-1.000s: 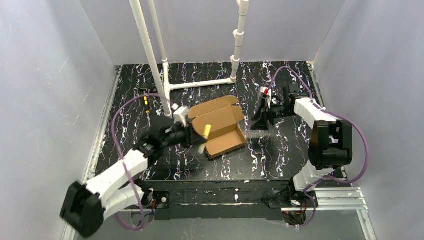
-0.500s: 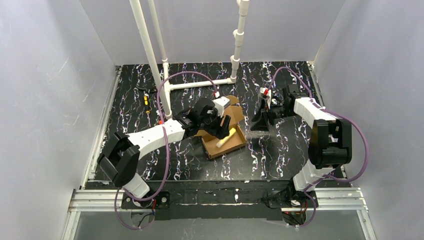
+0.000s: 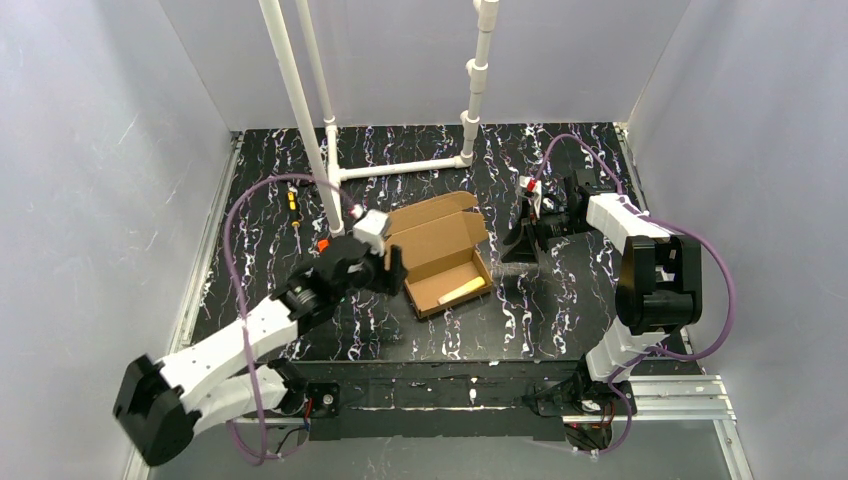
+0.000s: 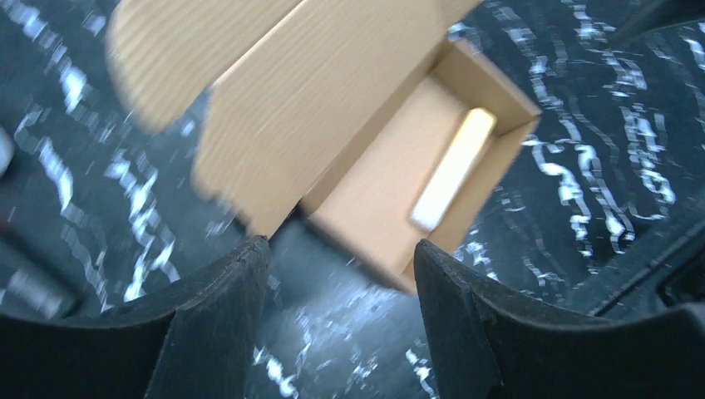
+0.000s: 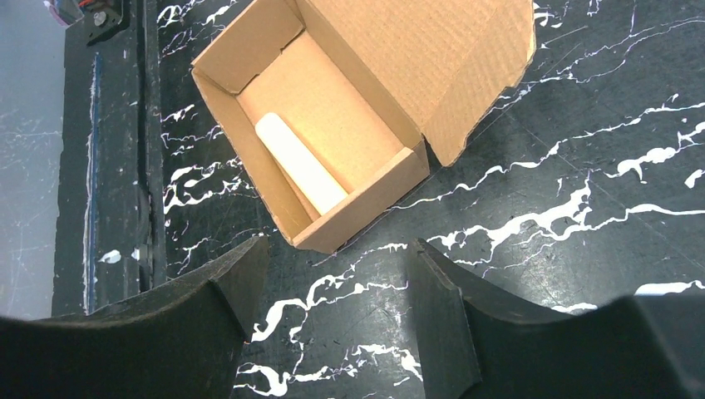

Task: Fold the paper box

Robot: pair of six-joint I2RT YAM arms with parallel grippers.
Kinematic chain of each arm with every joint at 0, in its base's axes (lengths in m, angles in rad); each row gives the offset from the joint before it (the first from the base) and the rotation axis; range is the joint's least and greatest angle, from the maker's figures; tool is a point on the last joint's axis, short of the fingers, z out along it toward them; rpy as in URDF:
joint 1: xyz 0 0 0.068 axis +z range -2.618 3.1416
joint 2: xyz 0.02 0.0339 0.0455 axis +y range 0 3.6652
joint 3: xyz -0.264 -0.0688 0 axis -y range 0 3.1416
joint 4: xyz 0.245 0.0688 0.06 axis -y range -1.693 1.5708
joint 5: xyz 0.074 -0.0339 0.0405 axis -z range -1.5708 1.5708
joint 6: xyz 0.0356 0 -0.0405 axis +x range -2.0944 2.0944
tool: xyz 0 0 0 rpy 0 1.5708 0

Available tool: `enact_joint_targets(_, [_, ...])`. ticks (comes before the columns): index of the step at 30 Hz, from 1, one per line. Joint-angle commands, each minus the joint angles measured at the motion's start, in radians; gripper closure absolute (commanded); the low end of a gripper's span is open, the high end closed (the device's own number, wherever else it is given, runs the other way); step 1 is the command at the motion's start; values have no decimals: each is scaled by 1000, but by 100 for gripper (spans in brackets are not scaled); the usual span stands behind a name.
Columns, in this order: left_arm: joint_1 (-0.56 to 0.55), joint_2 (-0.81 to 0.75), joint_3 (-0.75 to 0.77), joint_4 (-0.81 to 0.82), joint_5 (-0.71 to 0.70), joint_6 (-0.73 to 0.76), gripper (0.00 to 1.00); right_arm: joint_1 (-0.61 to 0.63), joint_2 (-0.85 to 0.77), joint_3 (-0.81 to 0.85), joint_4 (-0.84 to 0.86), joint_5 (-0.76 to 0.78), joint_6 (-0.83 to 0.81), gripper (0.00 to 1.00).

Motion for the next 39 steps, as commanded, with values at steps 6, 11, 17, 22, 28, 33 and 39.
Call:
enact_joint_targets(6, [241, -369, -345, -37, -265, -371, 26, -3, 7, 33, -24, -13, -21, 29])
enact_joint_targets(11, [439, -265, -289, -146, -168, -459, 20, -3, 9, 33, -23, -10, -19, 29])
enact_joint_targets(17, [492, 110, -35, -398, -207, -496, 22, -3, 12, 33, -23, -11, -19, 29])
enact_joint_targets(22, [495, 315, 138, -510, -245, -444, 30, -3, 12, 33, -24, -12, -20, 29])
enact_joint_targets(28, [500, 406, 181, -453, -274, -382, 39, -3, 13, 33, -26, -13, -21, 29])
enact_joint_targets(33, [522, 488, 210, -388, -270, -322, 48, -3, 13, 34, -28, -15, -22, 29])
enact_joint_targets(39, [589, 590, 245, -364, -191, -306, 49, -3, 13, 36, -32, -16, -25, 29])
